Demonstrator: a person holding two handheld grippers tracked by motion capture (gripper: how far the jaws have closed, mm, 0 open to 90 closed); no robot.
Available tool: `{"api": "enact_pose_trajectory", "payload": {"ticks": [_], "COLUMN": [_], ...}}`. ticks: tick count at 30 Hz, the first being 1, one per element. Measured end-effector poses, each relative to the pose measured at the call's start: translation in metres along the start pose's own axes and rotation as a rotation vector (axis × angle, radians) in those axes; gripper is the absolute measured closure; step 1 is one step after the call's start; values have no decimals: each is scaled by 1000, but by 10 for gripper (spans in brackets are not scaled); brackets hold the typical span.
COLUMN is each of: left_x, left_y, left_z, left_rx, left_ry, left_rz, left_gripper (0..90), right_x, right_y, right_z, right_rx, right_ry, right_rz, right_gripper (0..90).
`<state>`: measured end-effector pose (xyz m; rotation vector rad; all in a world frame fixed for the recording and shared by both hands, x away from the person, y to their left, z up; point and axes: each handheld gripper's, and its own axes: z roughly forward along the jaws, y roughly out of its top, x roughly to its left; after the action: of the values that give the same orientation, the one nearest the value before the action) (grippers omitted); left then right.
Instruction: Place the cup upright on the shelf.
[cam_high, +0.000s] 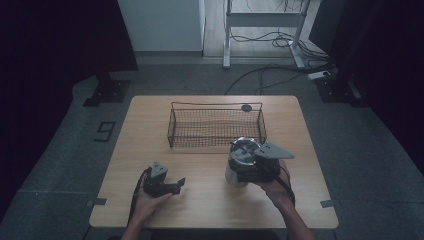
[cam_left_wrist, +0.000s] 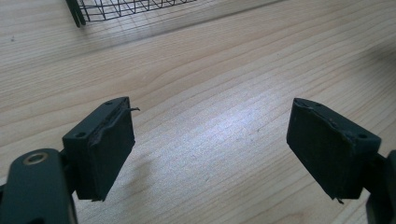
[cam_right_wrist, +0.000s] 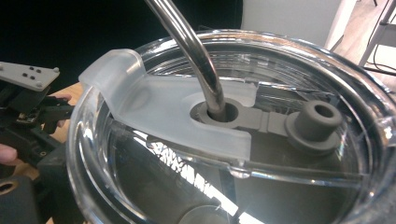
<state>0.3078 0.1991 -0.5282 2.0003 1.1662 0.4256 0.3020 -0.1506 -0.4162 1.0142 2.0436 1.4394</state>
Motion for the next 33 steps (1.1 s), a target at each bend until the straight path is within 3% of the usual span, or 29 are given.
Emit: {"api": "enact_pose_trajectory", "payload": {"ticks": [33], "left_x": [-1], "left_y": [0], "left_z": [1], "left_rx": [5], "left_ry": [3], "left_rz": [6], "left_gripper": [155], "right_x": [-27], "right_y": [24], "right_z": [13], "right_rx": [-11], "right_ry": [-6], "right_rz": [6], "right_gripper": [34]}}
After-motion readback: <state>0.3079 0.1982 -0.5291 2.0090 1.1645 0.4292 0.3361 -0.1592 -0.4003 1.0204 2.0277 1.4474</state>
